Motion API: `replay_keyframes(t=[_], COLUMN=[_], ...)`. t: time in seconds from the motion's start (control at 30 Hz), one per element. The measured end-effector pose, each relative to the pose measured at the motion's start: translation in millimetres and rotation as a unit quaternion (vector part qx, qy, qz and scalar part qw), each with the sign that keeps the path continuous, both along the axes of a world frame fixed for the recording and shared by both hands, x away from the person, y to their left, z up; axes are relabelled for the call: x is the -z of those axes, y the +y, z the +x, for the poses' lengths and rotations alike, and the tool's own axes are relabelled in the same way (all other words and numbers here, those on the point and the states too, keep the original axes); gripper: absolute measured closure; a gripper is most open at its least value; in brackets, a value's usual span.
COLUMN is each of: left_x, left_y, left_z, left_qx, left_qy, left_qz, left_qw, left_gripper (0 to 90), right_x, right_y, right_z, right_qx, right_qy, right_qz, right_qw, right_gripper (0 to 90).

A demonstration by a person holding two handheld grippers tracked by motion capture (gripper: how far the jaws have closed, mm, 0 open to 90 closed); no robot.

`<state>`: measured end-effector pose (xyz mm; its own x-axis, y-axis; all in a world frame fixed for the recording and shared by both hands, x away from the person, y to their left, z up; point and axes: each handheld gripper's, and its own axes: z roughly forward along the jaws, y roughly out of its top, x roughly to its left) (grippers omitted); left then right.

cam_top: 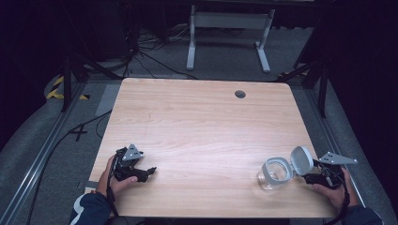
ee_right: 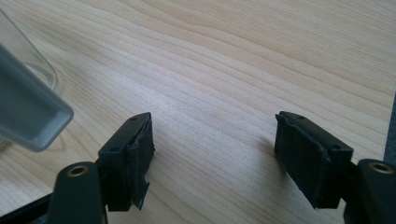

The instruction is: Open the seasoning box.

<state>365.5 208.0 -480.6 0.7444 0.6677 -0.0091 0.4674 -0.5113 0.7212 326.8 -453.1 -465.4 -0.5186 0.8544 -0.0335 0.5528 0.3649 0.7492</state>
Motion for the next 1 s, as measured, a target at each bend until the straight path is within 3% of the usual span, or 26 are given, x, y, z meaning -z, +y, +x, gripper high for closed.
replay_keyframes(t=[1.0], left_x=[0.4], left_y=[-0.5], left_z=[-1.2], left_qx=[-0.005], left_qy=[0.003], left_qz=[-0.004], left_qw=[1.0000], left_gripper=[17.2], right_x=[0.3], right_y=[2.7], right_z=[-0.2], right_qx=[0.000], right_qy=[0.004], right_qz=[0.000], right_qw=[1.0000], right_gripper=[23.7])
